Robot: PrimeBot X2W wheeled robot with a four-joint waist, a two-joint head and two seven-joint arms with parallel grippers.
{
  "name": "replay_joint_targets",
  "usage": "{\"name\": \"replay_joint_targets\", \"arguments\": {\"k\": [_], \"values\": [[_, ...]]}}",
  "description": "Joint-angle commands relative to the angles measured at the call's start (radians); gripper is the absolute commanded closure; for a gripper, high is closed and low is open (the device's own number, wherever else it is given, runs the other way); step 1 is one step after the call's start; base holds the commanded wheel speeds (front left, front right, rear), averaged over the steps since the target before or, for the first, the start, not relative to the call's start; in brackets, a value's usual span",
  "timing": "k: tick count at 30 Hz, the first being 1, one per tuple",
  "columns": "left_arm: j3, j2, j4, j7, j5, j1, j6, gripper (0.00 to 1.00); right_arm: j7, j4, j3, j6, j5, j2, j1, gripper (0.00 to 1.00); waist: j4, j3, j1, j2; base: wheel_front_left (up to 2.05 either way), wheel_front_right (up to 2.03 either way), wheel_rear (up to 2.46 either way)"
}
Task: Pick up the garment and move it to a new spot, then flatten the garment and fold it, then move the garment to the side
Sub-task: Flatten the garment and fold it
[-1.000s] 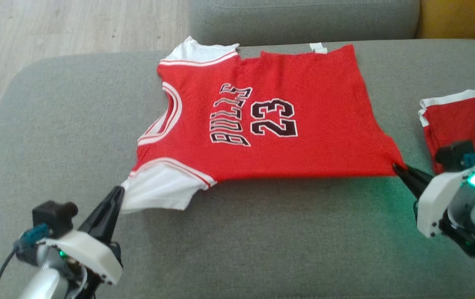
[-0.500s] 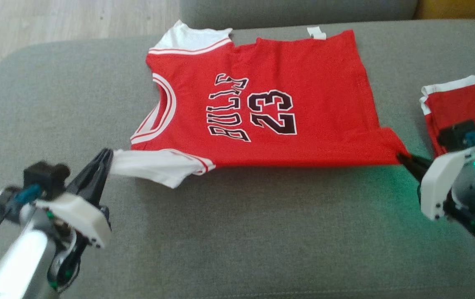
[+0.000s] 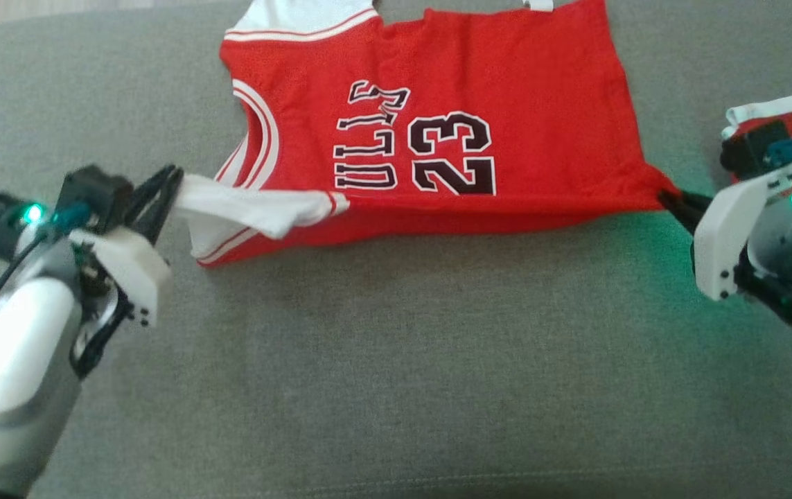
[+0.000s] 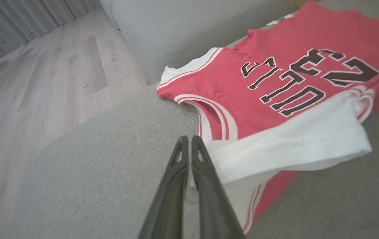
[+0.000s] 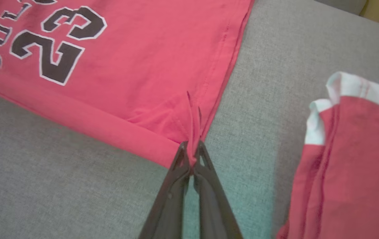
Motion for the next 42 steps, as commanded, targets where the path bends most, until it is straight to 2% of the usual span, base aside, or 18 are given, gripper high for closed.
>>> {"name": "replay_joint_targets", "arguments": {"k": [1,14,15,16,17,25,31,36,42], "values": [[0.035,0.044,-0.009,-0.003,0.013,-0.067,-0.003,1.0,0.002,-0.011,0.002,-0.001,-0.011,-0.015,-0.025,1.0,-0.001,0.015,-0.0002,0.0,0.0,0.0,0.0],[-0.088,0.001,0.214,-0.049,0.079,-0.309,-0.021,1.0,-0.006,0.073,0.06,-0.001,-0.018,0.014,-0.156,1.0,-0.002,0.108,-0.0002,0.0,0.0,0.0,0.0],[-0.093,-0.004,0.232,-0.056,0.081,-0.324,-0.021,1.0,-0.02,0.079,0.059,-0.001,-0.023,0.015,-0.169,0.71,-0.003,0.113,-0.0002,0.0,0.0,0.0,0.0],[-0.095,-0.01,0.249,-0.064,0.083,-0.341,-0.021,0.55,-0.032,0.091,0.054,-0.001,-0.026,0.019,-0.181,0.0,-0.003,0.12,-0.0002,0.0,0.0,0.0,0.0],[-0.094,-0.018,0.267,-0.074,0.083,-0.357,-0.021,0.0,-0.046,0.102,0.052,-0.001,-0.033,0.024,-0.194,0.0,-0.003,0.125,-0.0002,0.0,0.0,0.0,0.0],[-0.037,-0.092,0.388,-0.172,0.04,-0.443,0.037,0.0,-0.235,0.201,-0.012,-0.001,-0.063,0.089,-0.268,0.0,-0.006,0.142,-0.0002,0.0,0.0,0.0,0.0],[0.027,-0.129,0.387,-0.208,-0.013,-0.418,0.075,0.0,-0.389,0.244,-0.061,-0.001,-0.064,0.133,-0.246,0.0,-0.007,0.107,-0.0002,0.0,0.0,0.0,0.0],[0.176,-0.15,0.18,-0.211,-0.062,-0.301,0.128,0.0,-0.564,0.241,-0.135,-0.001,-0.033,0.182,-0.174,0.0,-0.013,0.046,-0.0002,0.0,0.0,0.0,0.0],[0.359,-0.205,-0.074,-0.212,-0.053,-0.069,0.162,0.0,-0.645,0.199,-0.234,-0.001,-0.049,0.232,-0.056,0.0,-0.023,-0.029,-0.0002,0.0,0.0,0.0,0.0]]}}
